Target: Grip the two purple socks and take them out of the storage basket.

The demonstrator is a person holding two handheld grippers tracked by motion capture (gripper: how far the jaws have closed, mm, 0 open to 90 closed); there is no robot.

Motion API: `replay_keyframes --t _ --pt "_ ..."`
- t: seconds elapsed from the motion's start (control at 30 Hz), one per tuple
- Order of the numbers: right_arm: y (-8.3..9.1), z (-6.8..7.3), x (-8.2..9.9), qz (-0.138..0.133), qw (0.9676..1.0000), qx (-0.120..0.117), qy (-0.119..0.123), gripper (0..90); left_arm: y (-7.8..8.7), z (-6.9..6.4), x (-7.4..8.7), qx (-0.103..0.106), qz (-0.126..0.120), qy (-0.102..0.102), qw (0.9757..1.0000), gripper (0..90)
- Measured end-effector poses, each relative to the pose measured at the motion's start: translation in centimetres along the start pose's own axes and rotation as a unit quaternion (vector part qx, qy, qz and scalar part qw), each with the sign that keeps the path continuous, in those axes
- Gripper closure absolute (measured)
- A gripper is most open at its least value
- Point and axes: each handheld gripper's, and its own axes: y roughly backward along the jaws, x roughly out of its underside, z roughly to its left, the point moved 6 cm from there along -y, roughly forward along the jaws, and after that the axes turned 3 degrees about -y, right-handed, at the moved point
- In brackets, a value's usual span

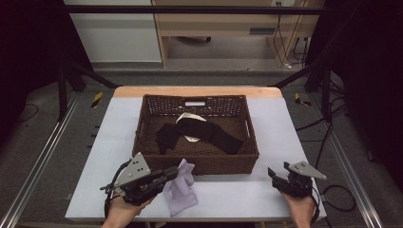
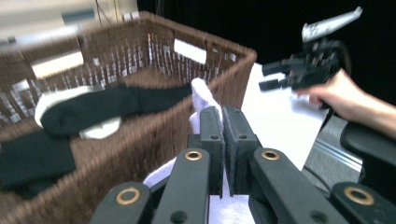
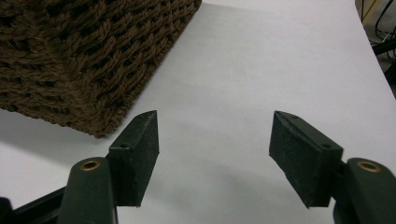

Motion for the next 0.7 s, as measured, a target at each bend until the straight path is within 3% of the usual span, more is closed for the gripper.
replay_keyframes --t 0.17,0.43,0.5,0.57,0.7 --pt "-0.1 0.0 0.0 0.0 1.0 0.001 0.004 33.1 -1.8 0.3 2.9 0.009 0.038 0.022 0.999 86.0" --pt "-0.3 0.0 0.2 0.006 1.0 0.001 0.006 33.0 -4.7 2.0 6.3 -0.004 0.085 0.043 0.9955 84.4" --pt "-0.3 0.1 0.2 0.009 1.0 0.0 0.003 32.9 -4.9 2.4 6.7 -0.014 0.086 0.043 0.9953 79.1" --pt "-0.3 0.1 0.3 0.01 0.9999 -0.001 0.002 32.8 -4.6 2.7 6.8 -0.027 0.082 0.043 0.9953 64.5" --pt "-0.4 0.1 0.3 0.011 0.9999 0.001 0.006 32.4 -3.5 3.6 6.4 -0.052 0.06 0.049 0.9957 51.9"
